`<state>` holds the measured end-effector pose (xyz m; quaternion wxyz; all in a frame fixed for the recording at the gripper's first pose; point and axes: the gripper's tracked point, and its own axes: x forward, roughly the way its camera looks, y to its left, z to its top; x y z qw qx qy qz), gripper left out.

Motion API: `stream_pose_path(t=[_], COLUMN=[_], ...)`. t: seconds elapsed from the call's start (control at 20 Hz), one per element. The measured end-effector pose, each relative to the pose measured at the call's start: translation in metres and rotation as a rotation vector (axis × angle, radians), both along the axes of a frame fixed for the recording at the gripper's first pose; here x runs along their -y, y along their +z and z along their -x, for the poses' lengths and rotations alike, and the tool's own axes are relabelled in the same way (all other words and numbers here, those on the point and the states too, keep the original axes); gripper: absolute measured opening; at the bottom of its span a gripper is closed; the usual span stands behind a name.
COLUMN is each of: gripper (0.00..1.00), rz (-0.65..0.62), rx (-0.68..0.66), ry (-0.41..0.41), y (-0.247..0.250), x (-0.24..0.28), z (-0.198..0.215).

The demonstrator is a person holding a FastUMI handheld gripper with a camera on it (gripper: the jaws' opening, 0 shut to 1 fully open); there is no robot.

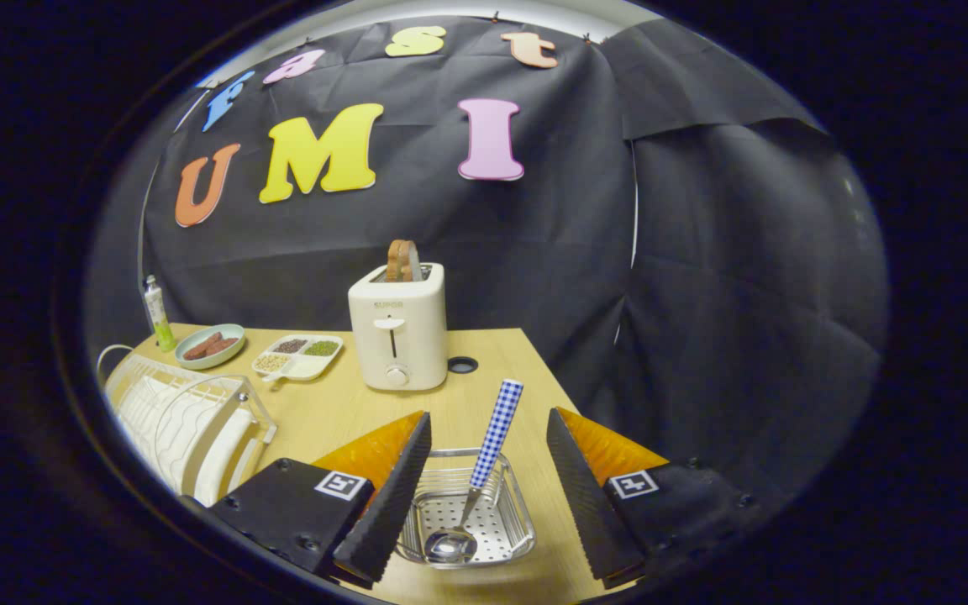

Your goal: Take the plate from the dish rack, then take the spoon from the basket and place it into the plate.

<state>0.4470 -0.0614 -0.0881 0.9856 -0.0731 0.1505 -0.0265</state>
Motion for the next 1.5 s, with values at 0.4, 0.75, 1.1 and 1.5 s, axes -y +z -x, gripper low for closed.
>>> stream_pose_path(t=[0.4, 0.75, 1.1, 1.5], gripper=[0.18, 0.13, 0.12, 0.12], rz=[-0.094, -0.040, -0.001, -0.107], rx=[-0.057, 0.196, 0.365, 0.384], ry=[0.009, -0.018, 0.045, 0.164], y=[-0.004, 0.072, 0.156, 0.178], x=[-0.006, -0.017, -0.063, -0.141], z=[-0.014, 0.017, 0.105, 0.242])
